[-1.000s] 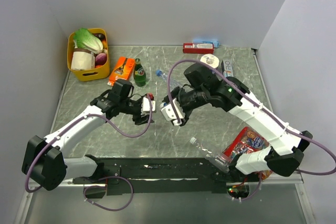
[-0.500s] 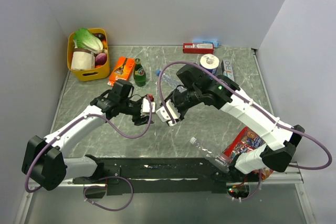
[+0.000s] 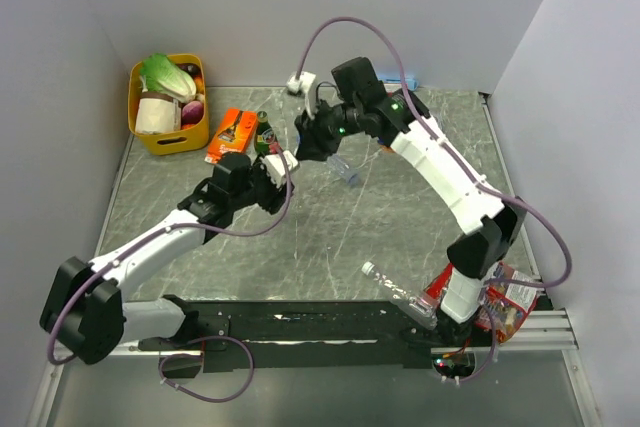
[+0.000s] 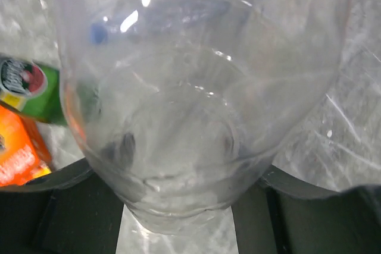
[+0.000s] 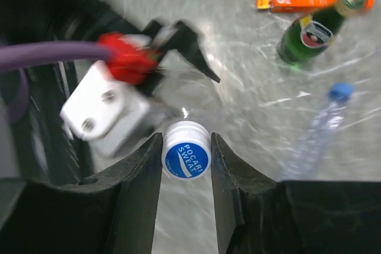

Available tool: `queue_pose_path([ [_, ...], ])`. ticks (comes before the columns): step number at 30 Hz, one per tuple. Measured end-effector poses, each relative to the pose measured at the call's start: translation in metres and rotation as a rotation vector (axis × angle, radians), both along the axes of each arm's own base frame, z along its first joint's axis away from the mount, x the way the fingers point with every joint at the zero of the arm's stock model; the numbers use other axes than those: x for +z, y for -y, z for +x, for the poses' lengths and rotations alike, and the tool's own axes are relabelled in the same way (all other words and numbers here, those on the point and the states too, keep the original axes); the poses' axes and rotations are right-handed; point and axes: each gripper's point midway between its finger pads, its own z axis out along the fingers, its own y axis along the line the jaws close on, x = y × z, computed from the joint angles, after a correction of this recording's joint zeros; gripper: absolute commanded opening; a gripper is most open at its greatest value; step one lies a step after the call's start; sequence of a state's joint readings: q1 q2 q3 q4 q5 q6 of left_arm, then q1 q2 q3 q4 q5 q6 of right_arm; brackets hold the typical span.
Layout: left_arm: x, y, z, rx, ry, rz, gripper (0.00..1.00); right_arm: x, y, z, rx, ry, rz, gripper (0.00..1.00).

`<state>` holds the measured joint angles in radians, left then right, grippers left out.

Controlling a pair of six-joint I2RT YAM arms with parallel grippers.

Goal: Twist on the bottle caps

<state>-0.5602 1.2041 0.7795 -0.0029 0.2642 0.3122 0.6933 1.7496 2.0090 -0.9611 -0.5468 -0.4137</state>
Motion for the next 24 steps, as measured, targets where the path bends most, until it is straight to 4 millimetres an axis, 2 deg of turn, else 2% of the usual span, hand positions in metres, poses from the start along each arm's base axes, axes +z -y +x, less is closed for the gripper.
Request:
queue_pose_path([
  [1,-0.003,-0.003,0.006,0.054,-0.009,-0.003,0.01,-0.004,0.000,0.009,-0.064,-0.076,0.030,0.23],
  [3,-0.013,-0.003,0.009,0.108,-0.049,-0.002,0.01,-0.013,-0.001,0.016,-0.144,-0.186,0.050,0.35],
  [4,-0.017,-0.002,0.009,0.122,-0.065,-0.003,0.01,-0.017,-0.001,0.018,-0.175,-0.220,0.048,0.54],
  [7,-0.016,-0.004,0.012,0.156,-0.069,-0.018,0.01,-0.015,0.000,0.027,-0.228,-0.273,0.061,0.74],
  [9,-0.006,-0.004,0.016,0.173,-0.044,-0.040,0.01,-0.005,0.007,0.032,-0.242,-0.285,0.076,0.75],
  [11,-0.001,-0.007,0.018,0.181,-0.033,-0.047,0.01,0.018,0.017,0.036,-0.213,-0.256,0.118,0.76],
  [14,-0.002,-0.010,0.012,0.137,-0.043,-0.036,0.01,0.055,0.039,0.039,-0.146,-0.122,0.170,0.76],
  [16,-0.005,-0.010,0.001,0.059,-0.050,-0.013,0.01,0.066,0.060,0.030,-0.091,-0.014,0.159,0.75],
  [19,-0.012,-0.006,-0.023,-0.102,-0.055,0.048,0.01,0.064,0.080,-0.006,0.038,0.126,0.108,0.75],
  [21,-0.019,-0.005,-0.038,-0.211,-0.053,0.099,0.01,0.056,0.080,-0.037,0.157,0.223,0.072,0.74],
  [24,-0.037,-0.007,-0.059,-0.355,-0.070,0.179,0.01,0.033,0.069,-0.085,0.366,0.355,0.027,0.73],
])
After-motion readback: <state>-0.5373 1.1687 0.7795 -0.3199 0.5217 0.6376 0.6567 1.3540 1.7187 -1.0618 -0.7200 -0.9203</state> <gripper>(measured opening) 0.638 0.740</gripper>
